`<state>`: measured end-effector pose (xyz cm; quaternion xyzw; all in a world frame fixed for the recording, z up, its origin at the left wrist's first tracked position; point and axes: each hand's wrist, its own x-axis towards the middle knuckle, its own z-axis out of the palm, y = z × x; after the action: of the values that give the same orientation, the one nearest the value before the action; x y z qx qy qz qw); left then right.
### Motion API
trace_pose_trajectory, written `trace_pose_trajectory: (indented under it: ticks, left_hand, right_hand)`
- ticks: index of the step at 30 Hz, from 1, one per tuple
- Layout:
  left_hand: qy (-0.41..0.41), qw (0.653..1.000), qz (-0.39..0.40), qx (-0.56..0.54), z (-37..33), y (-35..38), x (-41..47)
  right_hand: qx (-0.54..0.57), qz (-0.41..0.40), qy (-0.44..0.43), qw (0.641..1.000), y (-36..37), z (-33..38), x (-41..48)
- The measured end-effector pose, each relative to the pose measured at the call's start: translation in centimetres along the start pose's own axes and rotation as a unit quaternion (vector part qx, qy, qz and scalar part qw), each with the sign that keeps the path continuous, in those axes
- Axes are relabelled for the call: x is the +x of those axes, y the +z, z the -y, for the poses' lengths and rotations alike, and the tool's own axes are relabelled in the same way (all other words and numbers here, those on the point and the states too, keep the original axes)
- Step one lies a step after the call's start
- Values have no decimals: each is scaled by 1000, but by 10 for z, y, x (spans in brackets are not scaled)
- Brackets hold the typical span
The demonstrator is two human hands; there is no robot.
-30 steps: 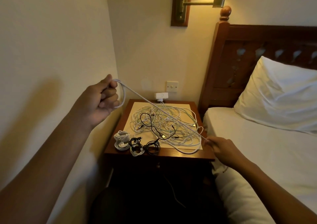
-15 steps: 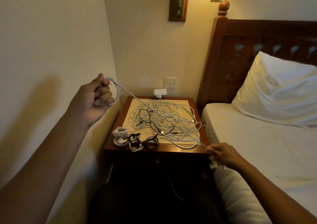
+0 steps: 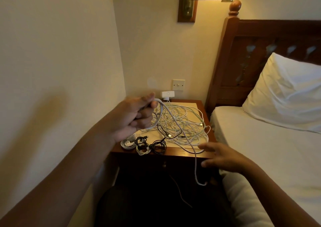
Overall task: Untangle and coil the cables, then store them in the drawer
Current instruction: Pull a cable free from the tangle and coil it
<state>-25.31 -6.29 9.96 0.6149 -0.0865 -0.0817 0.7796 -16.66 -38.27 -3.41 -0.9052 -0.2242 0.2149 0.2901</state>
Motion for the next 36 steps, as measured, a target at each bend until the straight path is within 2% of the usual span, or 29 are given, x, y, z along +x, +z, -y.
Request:
trace_pose_trajectory:
  ticks: [4,6,8,10,13,15,17,20,23,26,30,33,36]
  left_hand:
    - [-27,999,13,-28,14,16,10]
    - [-22,998,16,-57,16,23,13]
    - [-2,995,24,-99,15,28,14]
    - [31,990,21,-139,13,27,16]
    - [88,985,-26,-144,14,20,19]
    - [115,989,-69,-64,18,16,21]
    - [124,985,-90,77,24,14,20]
    - [90,952,-56,287,33,10,13]
    - [72,931,13,358,33,6,4]
    - [42,948,69,307,32,7,-5]
    - [11,963,102,248,27,3,-10]
    - [24,990,105,90,22,-4,-12]
    - [72,994,46,-69,12,-7,-6]
  right_hand:
    - [106,-80,-150,980,-9,90,-14]
    - [119,-145,-189,964,-3,117,-13]
    - [140,-204,-198,948,10,126,-7]
    - [143,-222,-189,946,25,124,-1]
    - [81,-173,-163,968,48,123,-2]
    - [27,-127,-179,975,58,136,-12]
    - [-20,-125,-211,969,57,153,-24]
    - [-52,-143,-226,962,30,174,-38]
    - [-77,-172,-216,958,-11,182,-44]
    - [-67,-213,-205,953,-42,178,-32]
    - [0,-198,-213,957,-44,158,-9]
    - [60,-212,-214,952,-31,132,3]
    - [77,-215,-184,956,-12,109,8]
